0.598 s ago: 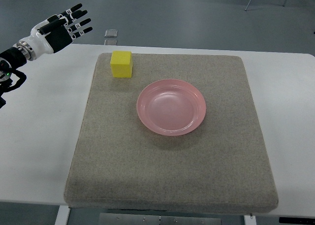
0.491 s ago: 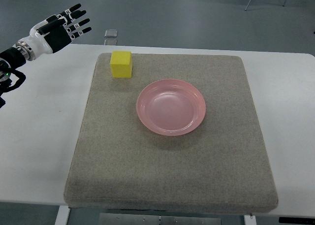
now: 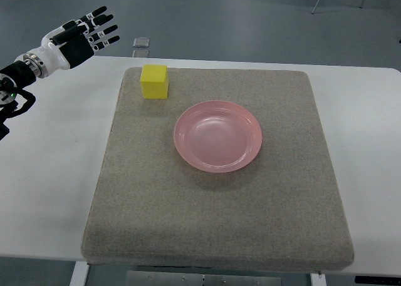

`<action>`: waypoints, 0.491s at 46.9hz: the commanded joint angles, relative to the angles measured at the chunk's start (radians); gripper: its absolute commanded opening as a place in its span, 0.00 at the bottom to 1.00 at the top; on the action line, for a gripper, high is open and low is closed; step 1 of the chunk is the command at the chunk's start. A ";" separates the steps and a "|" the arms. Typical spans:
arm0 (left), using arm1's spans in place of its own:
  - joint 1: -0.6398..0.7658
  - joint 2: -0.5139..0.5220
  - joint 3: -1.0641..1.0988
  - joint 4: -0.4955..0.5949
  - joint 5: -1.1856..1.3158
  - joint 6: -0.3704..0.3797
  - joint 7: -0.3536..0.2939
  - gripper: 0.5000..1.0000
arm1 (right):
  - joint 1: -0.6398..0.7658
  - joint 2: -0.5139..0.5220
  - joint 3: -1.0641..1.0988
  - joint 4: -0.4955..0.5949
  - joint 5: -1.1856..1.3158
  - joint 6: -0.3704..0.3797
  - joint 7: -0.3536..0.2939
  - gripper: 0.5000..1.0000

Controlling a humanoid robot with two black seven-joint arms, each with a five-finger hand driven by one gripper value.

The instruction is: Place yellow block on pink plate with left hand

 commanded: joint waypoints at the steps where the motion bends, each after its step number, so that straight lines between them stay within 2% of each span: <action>1: -0.003 0.003 0.000 0.000 0.002 0.000 -0.008 0.99 | 0.000 0.000 0.000 0.001 0.000 0.000 0.000 0.85; 8: -0.013 0.006 0.028 0.000 0.073 0.000 -0.008 0.99 | 0.000 0.000 0.000 0.001 0.000 0.000 0.000 0.85; 15: -0.056 0.008 0.029 -0.003 0.391 0.000 -0.025 0.99 | 0.000 0.000 0.000 0.001 0.000 0.000 0.000 0.85; 23: -0.090 0.012 0.031 -0.008 0.670 0.000 -0.153 0.99 | 0.000 0.000 0.000 0.001 0.000 0.000 0.000 0.85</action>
